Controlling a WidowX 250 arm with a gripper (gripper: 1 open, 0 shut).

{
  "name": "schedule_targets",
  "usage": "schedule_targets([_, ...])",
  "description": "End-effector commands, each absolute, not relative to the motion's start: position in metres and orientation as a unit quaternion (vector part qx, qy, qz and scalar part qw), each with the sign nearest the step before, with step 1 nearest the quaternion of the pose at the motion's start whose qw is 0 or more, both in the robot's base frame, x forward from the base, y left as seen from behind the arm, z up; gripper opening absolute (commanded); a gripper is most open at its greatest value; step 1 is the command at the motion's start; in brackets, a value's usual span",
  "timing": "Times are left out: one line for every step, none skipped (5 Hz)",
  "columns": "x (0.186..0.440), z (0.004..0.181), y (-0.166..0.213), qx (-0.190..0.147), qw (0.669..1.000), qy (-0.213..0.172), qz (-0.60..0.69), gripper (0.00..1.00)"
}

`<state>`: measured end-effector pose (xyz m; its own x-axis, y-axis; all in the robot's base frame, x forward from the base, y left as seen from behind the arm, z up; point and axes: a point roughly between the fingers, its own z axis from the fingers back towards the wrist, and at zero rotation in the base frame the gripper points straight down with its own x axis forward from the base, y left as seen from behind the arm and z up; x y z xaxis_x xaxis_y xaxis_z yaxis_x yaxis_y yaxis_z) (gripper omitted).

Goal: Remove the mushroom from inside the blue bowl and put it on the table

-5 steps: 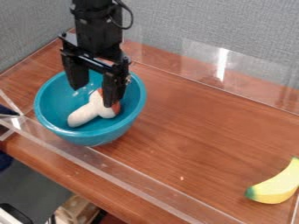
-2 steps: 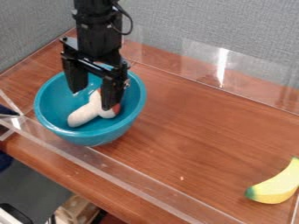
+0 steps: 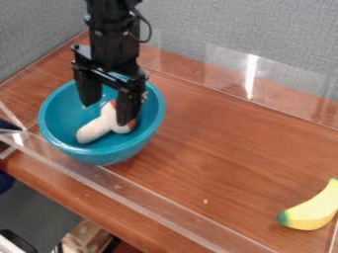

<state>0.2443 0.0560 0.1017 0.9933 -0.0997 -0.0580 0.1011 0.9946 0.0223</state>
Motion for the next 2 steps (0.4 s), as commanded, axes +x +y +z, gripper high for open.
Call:
schedule_targets([0.2512, 0.1025, 0.0616, 0.009, 0.999, 0.012, -0.048, 1.00])
schedule_targets([0.2523, 0.0934, 0.0625, 0.005, 0.999, 0.019, -0.044, 1.00])
